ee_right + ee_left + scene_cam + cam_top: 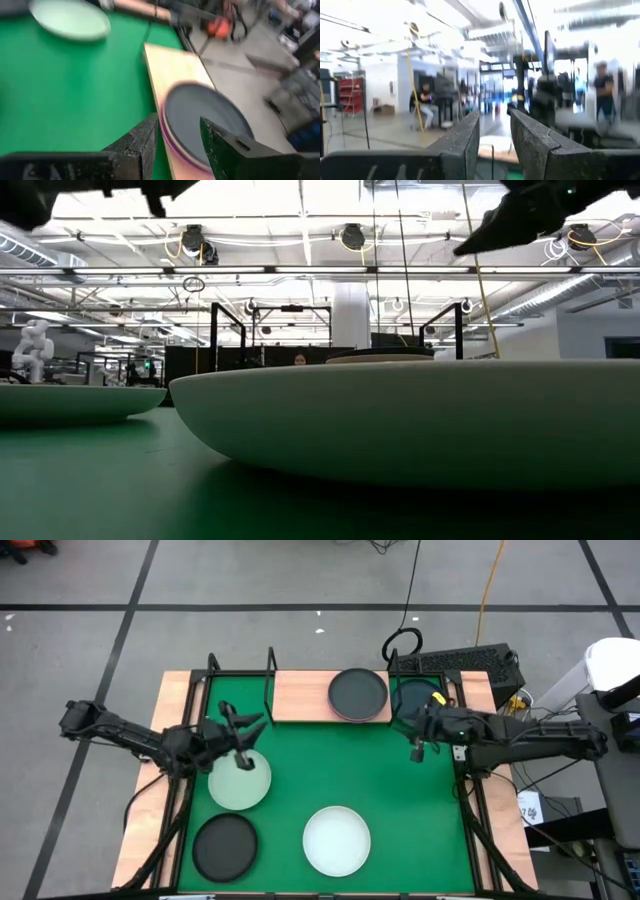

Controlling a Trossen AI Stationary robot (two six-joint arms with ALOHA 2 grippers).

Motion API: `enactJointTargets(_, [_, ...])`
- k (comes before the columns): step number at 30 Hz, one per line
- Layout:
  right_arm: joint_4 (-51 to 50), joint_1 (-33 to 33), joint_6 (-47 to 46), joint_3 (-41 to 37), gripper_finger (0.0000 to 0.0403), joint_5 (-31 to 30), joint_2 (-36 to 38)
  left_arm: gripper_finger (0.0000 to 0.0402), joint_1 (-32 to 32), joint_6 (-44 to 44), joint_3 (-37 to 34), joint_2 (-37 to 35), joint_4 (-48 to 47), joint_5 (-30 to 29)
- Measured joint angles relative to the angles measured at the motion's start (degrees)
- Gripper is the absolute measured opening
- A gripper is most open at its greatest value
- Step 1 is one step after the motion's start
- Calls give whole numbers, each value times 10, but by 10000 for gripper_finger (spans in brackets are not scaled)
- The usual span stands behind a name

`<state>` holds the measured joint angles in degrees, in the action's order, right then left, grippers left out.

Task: Place and stack plates onto a shelf
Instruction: Put the dark blue plate on the shelf

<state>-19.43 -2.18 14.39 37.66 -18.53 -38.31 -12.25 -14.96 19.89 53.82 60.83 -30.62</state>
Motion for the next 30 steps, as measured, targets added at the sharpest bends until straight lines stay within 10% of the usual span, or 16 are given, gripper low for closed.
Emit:
enactJointTargets(15, [-259,-75,-119,86,130,-52,-171,115,2,0,-38,15,65,0])
enactJointTargets(30, [-245,-161,-84,29,137,-21,-290,115,2,33,-38,14,67,-9])
